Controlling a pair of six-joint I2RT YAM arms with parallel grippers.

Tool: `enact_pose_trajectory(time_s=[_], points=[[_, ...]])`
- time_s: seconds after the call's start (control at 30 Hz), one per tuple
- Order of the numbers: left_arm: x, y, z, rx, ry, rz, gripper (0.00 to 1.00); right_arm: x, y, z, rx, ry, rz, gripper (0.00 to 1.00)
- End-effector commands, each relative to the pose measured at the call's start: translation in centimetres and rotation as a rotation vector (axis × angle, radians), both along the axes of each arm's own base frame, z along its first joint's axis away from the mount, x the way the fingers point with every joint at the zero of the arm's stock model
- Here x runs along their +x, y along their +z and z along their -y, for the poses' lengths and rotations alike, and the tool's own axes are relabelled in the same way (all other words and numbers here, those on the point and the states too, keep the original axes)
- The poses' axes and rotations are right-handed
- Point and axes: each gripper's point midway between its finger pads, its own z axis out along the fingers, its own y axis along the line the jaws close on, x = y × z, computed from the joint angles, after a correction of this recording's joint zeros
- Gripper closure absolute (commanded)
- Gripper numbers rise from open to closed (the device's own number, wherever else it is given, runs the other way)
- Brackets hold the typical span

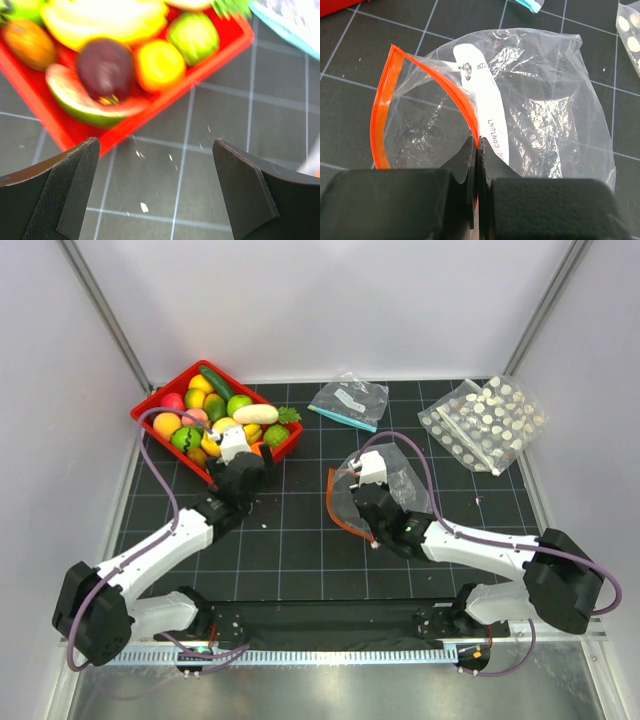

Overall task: Place the food in the zip-top bag and seal the zipper
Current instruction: Open the zipper of the food storage bag, then pick up the fake fruit from the bin.

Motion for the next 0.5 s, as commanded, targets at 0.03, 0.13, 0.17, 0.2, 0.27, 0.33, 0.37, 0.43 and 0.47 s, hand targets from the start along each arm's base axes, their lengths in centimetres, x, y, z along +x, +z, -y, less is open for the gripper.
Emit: enact_pose_trajectory(time_s=[0.03, 0.13, 0.17, 0.2, 0.27, 0.33, 0.37, 0.43, 0.47], points=[[1.5, 1.1, -4.2, 0.045, 0.197, -0.028, 0.00, 1.3, 1.1, -0.2, 0.059, -0.069, 0.061, 0.99], [2.9, -0.5, -5.1, 0.005, 0.210, -0.111, 0.00, 1.3, 0.8, 0.0, 0.056, -0.078, 0.066, 0.99], [3.5, -0.1, -5.2, 0.000, 0.218, -0.113, 0.00, 1.3, 0.8, 0.0, 0.055, -0.079, 0.068, 0.99], [4.0, -1.4, -5.4, 0.029, 0.229, -0.149, 0.00, 1.3, 0.8, 0.1, 0.056, -0.081, 0.068, 0.99], [5.1, -1.5, -6.2, 0.060, 0.263, -0.169, 0.00, 1.2, 0.9, 0.1, 0.060, -0.081, 0.071, 0.99], [6.3, -3.1, -6.9, 0.102, 0.294, -0.219, 0.00, 1.2, 1.3, 0.2, 0.072, -0.082, 0.080, 0.99], [6.6, -3.9, -7.0, 0.114, 0.299, -0.241, 0.00, 1.2, 1.3, 0.2, 0.078, -0.080, 0.082, 0.99], [7.6, -5.7, -6.9, 0.128, 0.296, -0.286, 0.00, 1.0, 1.3, 0.4, 0.080, -0.077, 0.084, 0.99], [7.9, -6.2, -7.1, 0.133, 0.299, -0.298, 0.00, 1.0, 1.4, 0.5, 0.083, -0.077, 0.088, 0.99]])
